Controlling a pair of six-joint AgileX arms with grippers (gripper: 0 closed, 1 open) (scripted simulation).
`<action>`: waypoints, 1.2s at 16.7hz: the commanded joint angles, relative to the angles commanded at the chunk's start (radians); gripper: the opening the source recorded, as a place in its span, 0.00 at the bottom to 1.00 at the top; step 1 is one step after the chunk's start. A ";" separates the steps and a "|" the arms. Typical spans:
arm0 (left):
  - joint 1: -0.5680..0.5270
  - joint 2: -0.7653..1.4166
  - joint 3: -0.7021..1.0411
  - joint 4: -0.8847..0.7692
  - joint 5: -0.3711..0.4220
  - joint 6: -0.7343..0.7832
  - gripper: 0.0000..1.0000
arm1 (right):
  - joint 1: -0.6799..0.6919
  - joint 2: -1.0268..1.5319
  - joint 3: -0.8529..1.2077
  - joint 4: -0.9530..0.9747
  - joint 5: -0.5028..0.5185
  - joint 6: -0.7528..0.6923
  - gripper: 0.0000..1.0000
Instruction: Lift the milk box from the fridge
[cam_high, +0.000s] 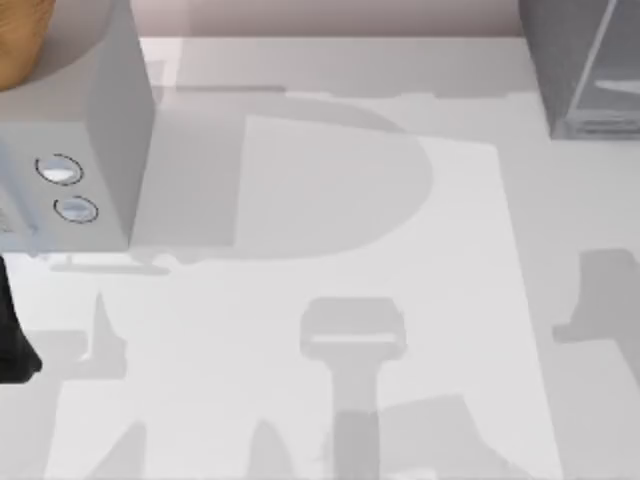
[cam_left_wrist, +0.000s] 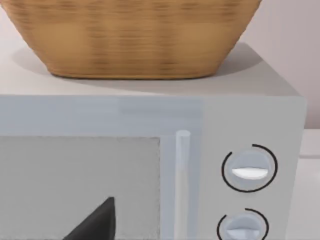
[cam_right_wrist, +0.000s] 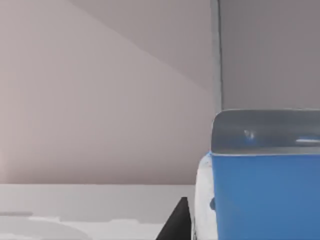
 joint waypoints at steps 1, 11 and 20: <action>0.000 0.000 0.000 0.000 0.000 0.000 1.00 | 0.027 0.095 0.031 0.072 -0.007 0.014 0.00; 0.000 0.000 0.000 0.000 0.000 0.000 1.00 | 0.314 1.149 0.345 0.833 -0.065 0.041 0.00; 0.000 0.000 0.000 0.000 0.000 0.000 1.00 | 0.475 1.766 0.478 1.227 -0.086 -0.047 0.00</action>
